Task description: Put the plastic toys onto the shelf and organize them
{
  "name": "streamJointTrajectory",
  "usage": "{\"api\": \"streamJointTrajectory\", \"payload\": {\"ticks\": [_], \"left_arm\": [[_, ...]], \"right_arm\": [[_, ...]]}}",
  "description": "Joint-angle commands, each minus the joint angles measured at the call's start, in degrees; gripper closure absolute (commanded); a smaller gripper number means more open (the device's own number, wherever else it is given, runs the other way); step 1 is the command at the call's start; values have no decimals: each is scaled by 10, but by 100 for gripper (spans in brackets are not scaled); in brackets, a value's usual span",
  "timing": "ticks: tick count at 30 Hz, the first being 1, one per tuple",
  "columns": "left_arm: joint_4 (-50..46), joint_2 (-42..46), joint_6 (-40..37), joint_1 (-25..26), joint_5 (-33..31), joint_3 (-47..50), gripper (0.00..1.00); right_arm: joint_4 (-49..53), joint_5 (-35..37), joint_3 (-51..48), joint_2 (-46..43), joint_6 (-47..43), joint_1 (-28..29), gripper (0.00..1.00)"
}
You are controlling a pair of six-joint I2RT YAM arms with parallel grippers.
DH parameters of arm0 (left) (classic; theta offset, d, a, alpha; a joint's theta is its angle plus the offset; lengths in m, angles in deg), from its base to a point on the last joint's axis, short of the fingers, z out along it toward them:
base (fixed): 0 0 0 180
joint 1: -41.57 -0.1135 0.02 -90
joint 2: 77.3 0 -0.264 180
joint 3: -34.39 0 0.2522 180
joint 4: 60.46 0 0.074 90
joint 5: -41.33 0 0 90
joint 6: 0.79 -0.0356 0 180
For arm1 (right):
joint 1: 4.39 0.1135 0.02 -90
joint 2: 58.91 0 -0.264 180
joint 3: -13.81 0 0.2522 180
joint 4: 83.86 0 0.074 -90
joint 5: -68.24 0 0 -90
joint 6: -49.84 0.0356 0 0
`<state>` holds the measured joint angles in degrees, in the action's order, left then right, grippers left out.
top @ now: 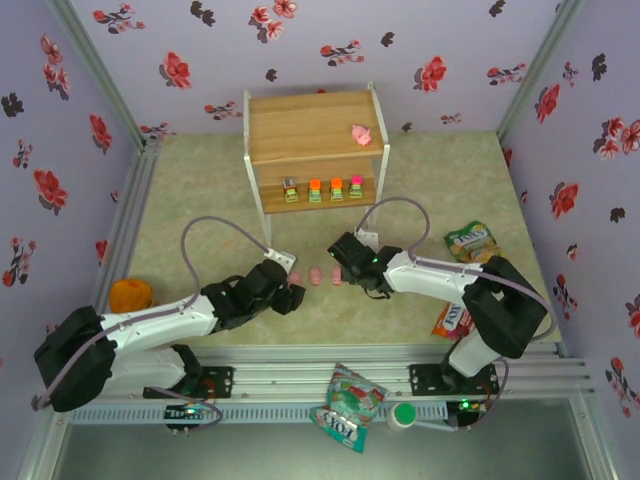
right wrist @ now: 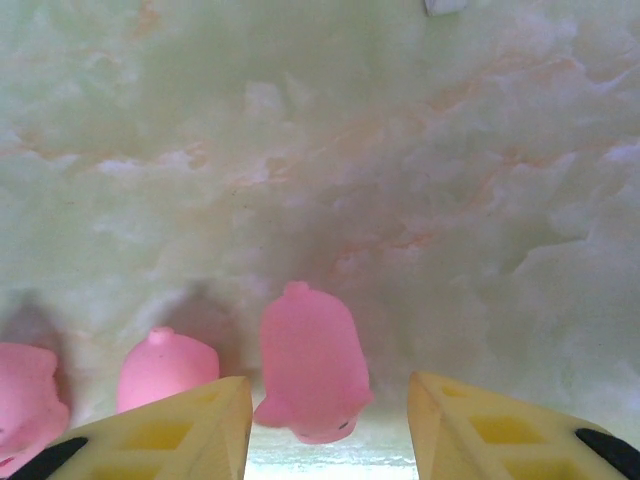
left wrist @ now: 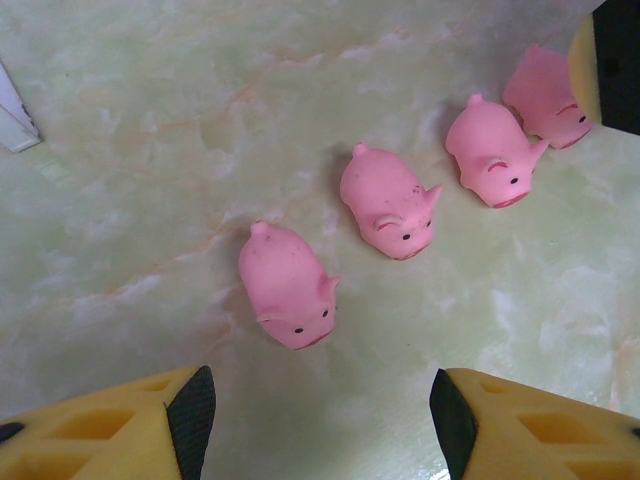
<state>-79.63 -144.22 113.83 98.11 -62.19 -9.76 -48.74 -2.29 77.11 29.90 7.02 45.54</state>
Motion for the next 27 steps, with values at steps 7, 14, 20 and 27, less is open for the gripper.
{"api": "streamJointTrajectory", "payload": {"ticks": [7,14,20,27], "left_arm": [[-9,-5,-12,3,-13,-16,36],[-9,-5,-12,3,-13,-15,36],[-9,-6,-12,3,-13,-15,36],[-9,-6,-12,3,-14,-16,36]], "right_arm": [[-1,0,-5,13,12,4,51],[-5,0,-3,27,8,3,50],[-21,-18,-7,42,8,3,52],[-27,-18,-2,51,2,0,53]]}}
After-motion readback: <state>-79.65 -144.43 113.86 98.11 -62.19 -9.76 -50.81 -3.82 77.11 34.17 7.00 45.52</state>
